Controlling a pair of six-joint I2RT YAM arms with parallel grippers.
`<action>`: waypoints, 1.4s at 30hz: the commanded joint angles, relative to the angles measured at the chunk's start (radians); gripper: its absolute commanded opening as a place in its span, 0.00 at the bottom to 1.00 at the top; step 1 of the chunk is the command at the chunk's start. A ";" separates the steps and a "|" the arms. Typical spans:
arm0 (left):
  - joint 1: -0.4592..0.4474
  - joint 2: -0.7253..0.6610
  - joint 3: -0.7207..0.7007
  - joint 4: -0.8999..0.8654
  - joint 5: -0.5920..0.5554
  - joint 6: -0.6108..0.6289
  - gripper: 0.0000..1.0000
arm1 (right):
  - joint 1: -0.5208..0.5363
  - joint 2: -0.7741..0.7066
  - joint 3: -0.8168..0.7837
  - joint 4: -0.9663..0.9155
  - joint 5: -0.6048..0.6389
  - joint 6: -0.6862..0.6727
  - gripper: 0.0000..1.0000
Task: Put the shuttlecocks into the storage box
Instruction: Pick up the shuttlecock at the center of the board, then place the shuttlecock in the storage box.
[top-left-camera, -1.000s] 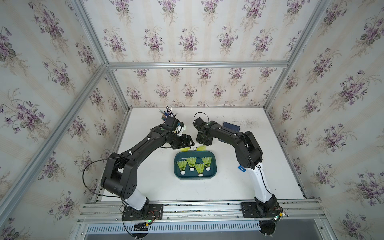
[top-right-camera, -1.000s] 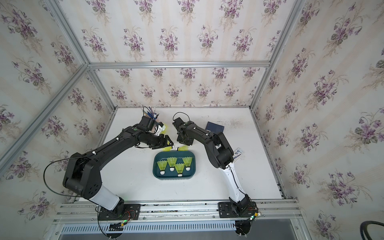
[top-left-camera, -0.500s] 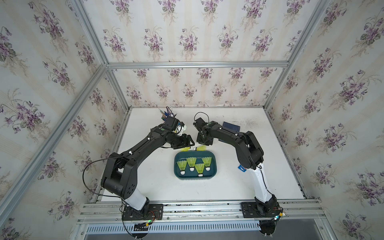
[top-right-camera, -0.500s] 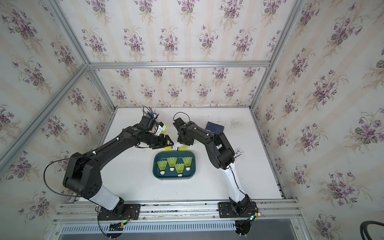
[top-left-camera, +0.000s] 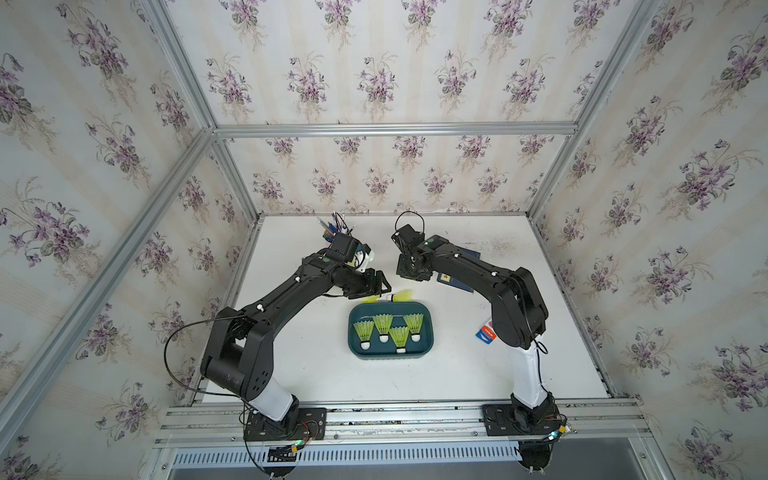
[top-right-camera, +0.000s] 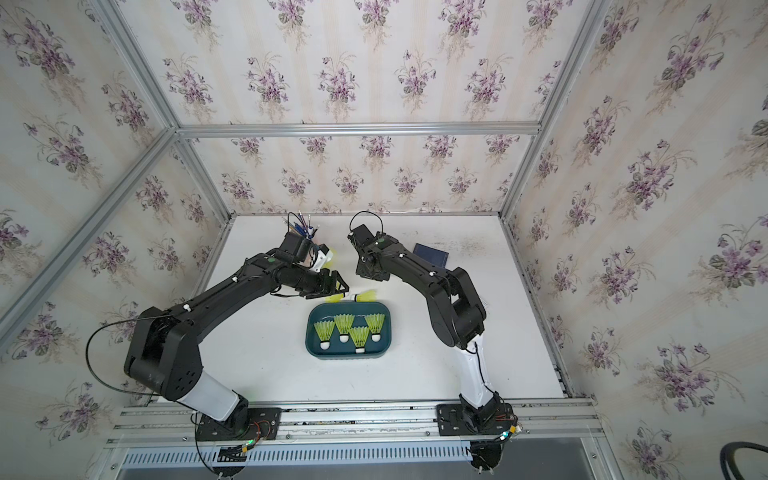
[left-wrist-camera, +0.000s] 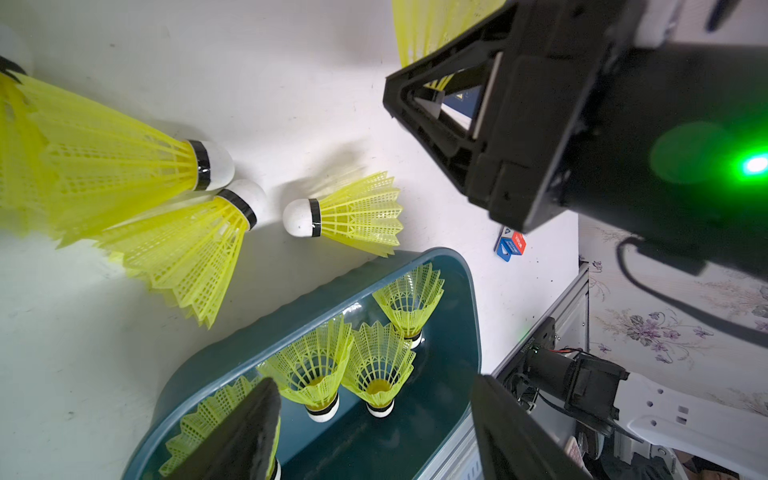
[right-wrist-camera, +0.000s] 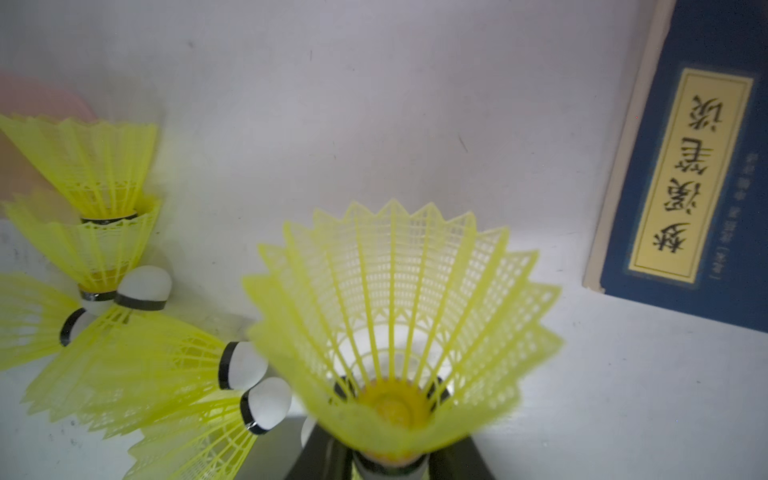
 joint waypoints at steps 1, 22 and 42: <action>-0.008 -0.033 -0.013 0.001 -0.014 -0.005 0.76 | 0.018 -0.059 -0.027 0.004 -0.001 -0.014 0.19; -0.025 -0.388 -0.243 -0.125 -0.082 -0.029 0.76 | 0.225 -0.415 -0.407 0.184 -0.105 0.051 0.20; -0.077 -0.616 -0.407 -0.215 -0.100 -0.072 0.76 | 0.419 -0.448 -0.567 0.304 -0.131 0.139 0.20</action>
